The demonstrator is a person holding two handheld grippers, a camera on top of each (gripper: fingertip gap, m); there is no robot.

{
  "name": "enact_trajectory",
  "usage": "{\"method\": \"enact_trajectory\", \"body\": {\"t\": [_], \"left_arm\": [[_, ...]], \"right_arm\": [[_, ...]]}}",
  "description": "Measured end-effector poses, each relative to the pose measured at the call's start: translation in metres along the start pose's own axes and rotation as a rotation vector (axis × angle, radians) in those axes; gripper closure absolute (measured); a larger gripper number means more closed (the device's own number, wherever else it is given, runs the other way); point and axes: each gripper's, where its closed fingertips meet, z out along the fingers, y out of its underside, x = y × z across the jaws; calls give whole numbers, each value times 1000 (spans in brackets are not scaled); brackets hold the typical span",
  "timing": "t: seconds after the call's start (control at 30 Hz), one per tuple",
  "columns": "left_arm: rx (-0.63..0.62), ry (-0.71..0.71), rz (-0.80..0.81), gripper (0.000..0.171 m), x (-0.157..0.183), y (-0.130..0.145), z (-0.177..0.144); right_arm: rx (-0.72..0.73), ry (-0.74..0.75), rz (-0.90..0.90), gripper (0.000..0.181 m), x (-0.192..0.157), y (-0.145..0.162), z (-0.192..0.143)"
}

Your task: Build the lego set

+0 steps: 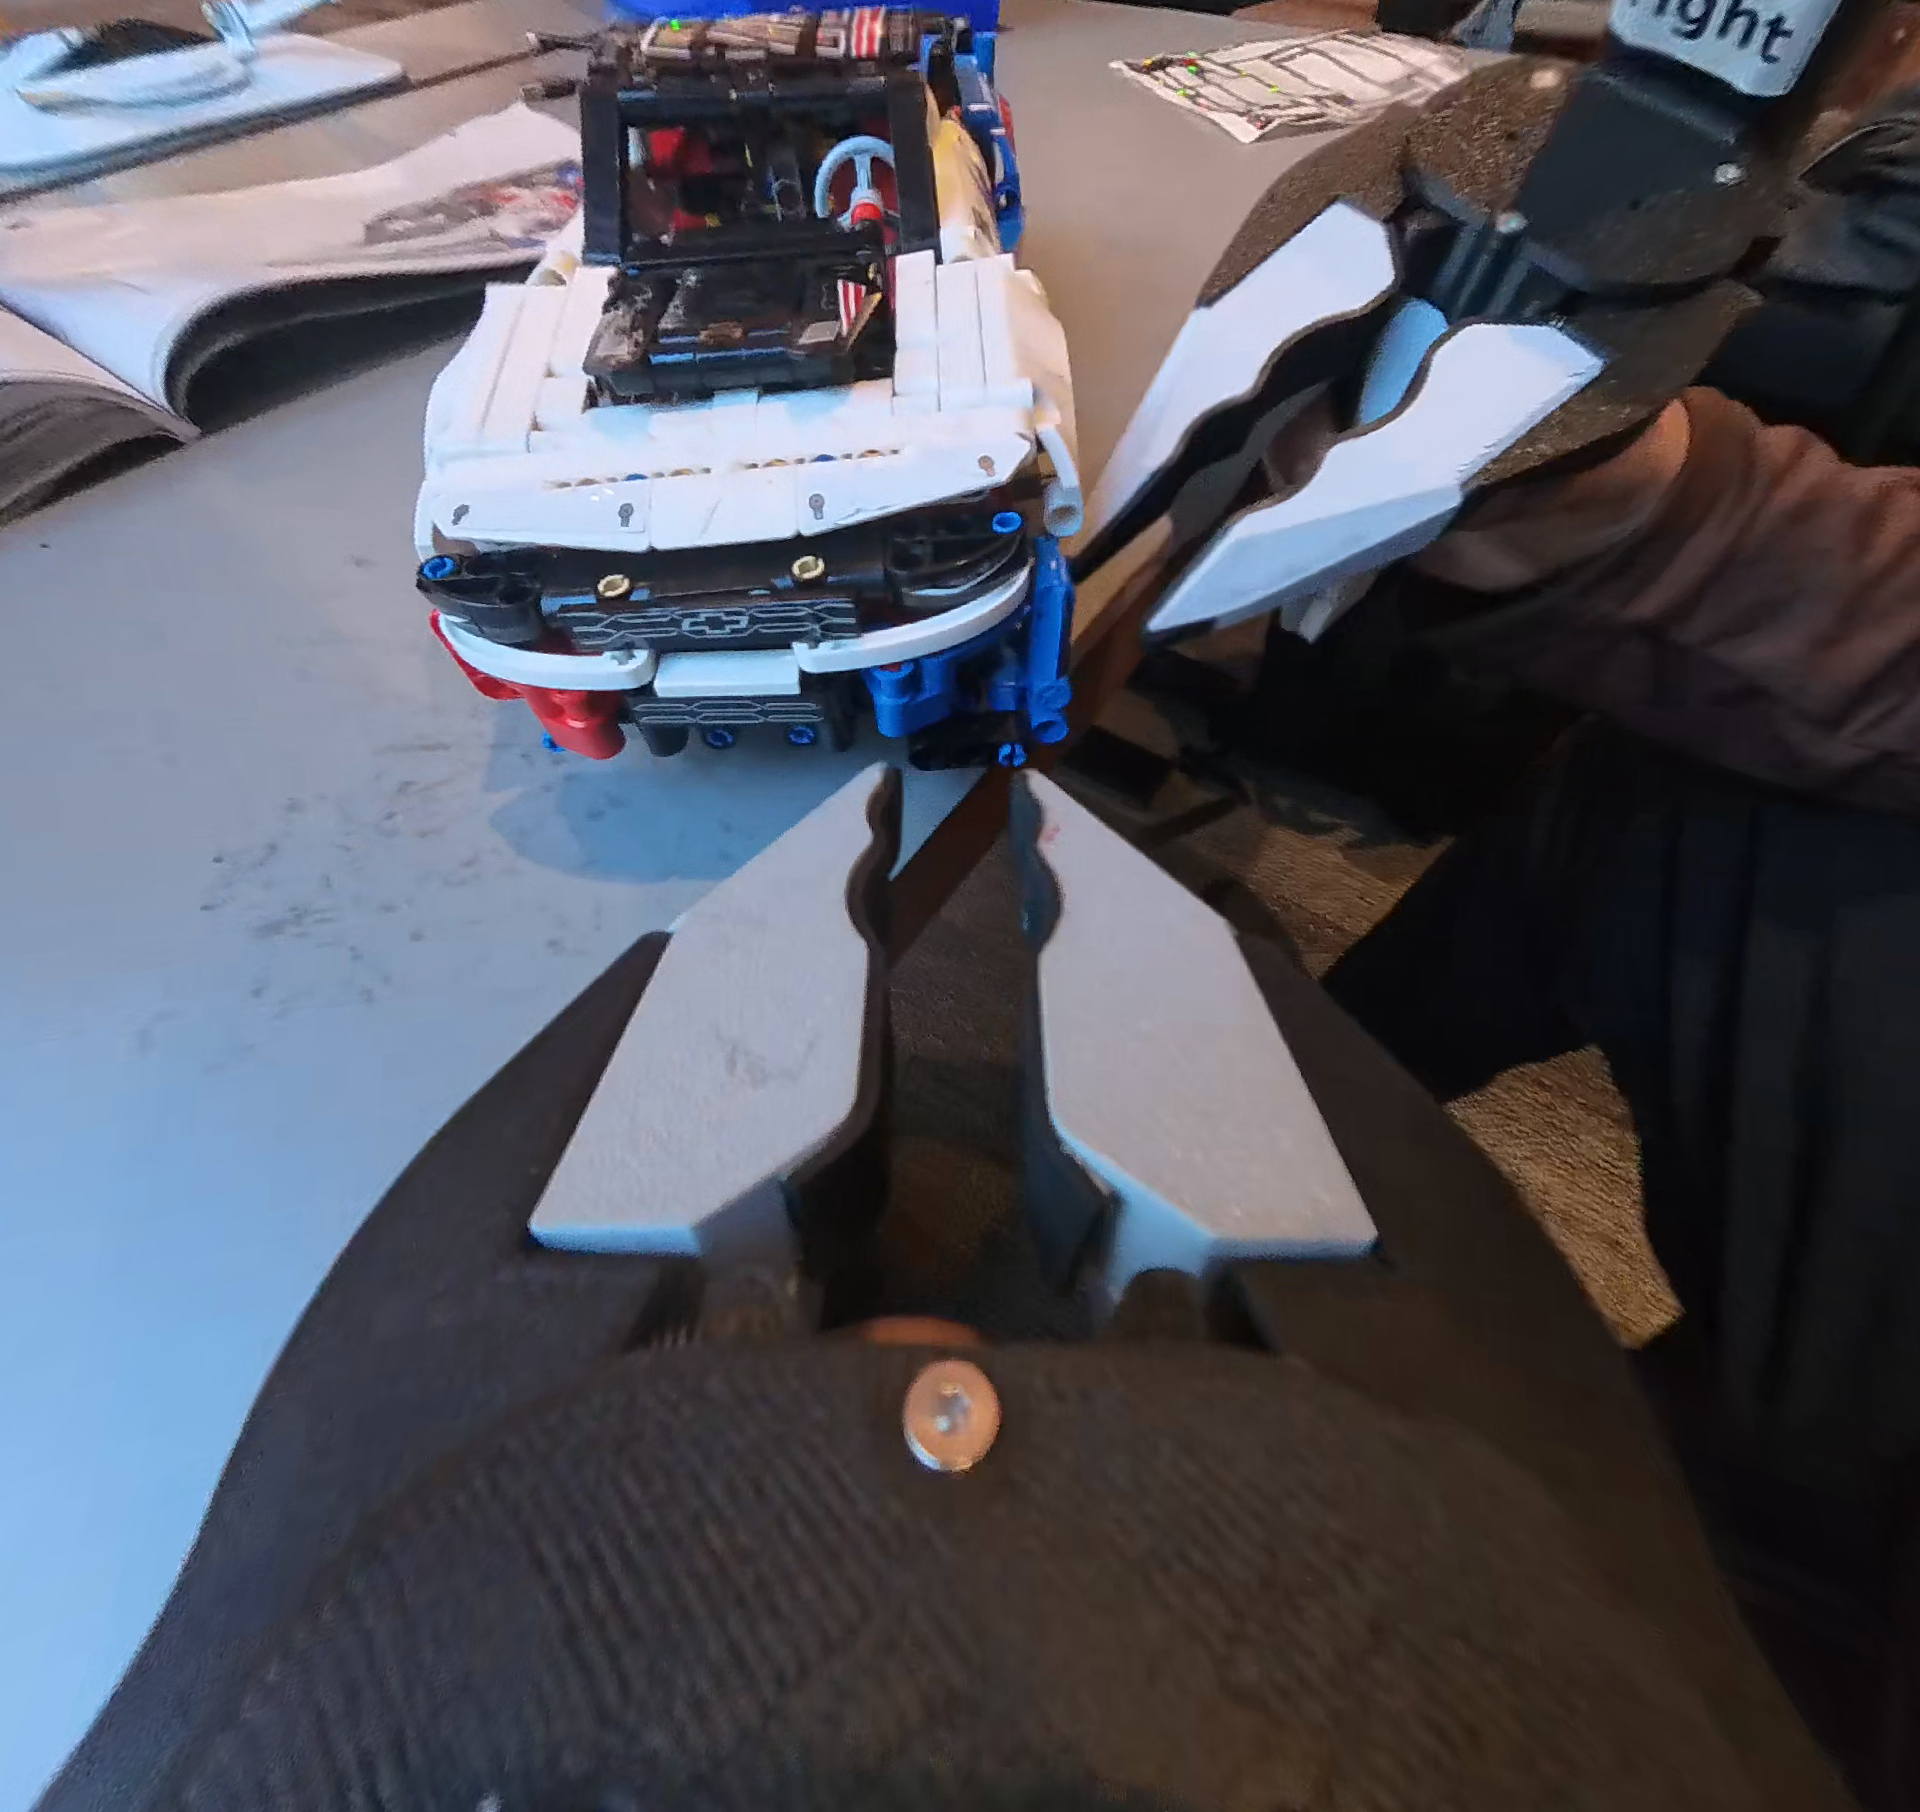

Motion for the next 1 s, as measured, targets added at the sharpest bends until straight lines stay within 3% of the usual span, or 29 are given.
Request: {"method": "enact_trajectory", "body": {"t": [0.17, 0.43, 0.8, 1.0], "left_arm": [[63, 4, 4, 157, -3, -8, 3], [93, 59, -67, 150, 4, -6, 4], [82, 56, -28, 150, 3, -3, 11], [86, 65, -7, 150, 4, -3, 11]], "right_arm": [[-89, 20, -62, 148, 7, 8, -4], [-72, 19, -23, 121, -5, 6, 8], [-4, 102, -51, 124, -11, -3, 4], [-12, 71, 30, 118, -15, 4, 18]]}}
